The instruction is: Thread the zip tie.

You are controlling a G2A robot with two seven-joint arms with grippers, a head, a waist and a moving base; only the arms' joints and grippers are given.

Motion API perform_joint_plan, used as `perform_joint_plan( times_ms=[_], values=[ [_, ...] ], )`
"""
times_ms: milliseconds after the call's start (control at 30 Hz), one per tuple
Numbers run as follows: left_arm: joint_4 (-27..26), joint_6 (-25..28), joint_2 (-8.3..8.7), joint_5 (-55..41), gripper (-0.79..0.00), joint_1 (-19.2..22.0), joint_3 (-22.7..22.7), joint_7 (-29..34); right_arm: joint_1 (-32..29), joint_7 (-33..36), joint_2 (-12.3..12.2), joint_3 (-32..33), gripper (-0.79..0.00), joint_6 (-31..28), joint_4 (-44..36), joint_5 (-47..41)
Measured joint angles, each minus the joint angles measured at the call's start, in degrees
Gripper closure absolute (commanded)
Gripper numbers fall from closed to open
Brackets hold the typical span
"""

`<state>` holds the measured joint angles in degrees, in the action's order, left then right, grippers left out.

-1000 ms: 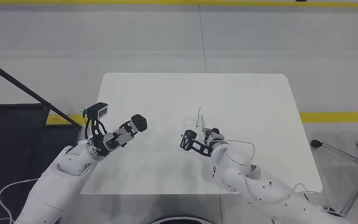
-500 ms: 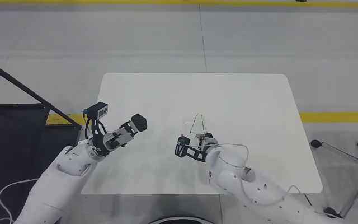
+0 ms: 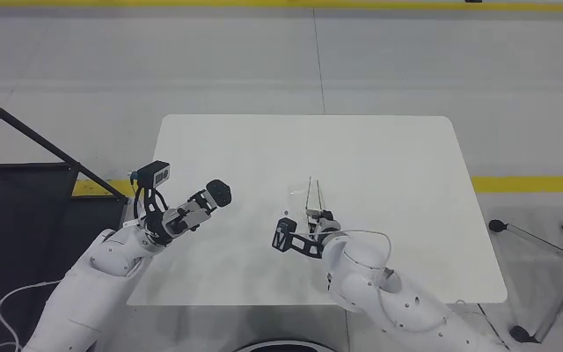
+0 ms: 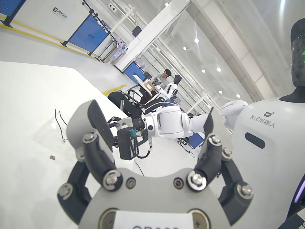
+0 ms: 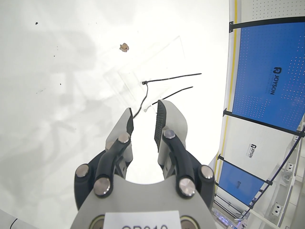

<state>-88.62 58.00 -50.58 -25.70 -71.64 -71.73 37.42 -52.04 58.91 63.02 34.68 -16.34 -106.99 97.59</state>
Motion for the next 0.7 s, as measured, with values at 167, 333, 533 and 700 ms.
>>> perform_joint_plan(
  times_ms=[167, 333, 533, 700],
  values=[
    [0.0, 0.0, 0.0, 0.0, -0.785, 0.0, 0.0, 0.0, -2.0, -1.0, -0.1, 2.4, -0.616, 0.2, -2.2, 1.0],
    [0.0, 0.0, 0.0, 0.0, -0.785, 0.0, 0.0, 0.0, -4.8, -2.3, -0.8, 6.1, -0.785, 0.6, -4.9, 2.2],
    [0.0, 0.0, 0.0, 0.0, -0.785, 0.0, 0.0, 0.0, -9.8, -9.7, -2.1, 13.5, -0.785, 1.9, -9.9, 1.2],
    [0.0, 0.0, 0.0, 0.0, -0.785, 0.0, 0.0, 0.0, -16.2, -21.1, -3.6, 21.1, -0.785, 1.1, -14.8, -1.3]
  ],
)
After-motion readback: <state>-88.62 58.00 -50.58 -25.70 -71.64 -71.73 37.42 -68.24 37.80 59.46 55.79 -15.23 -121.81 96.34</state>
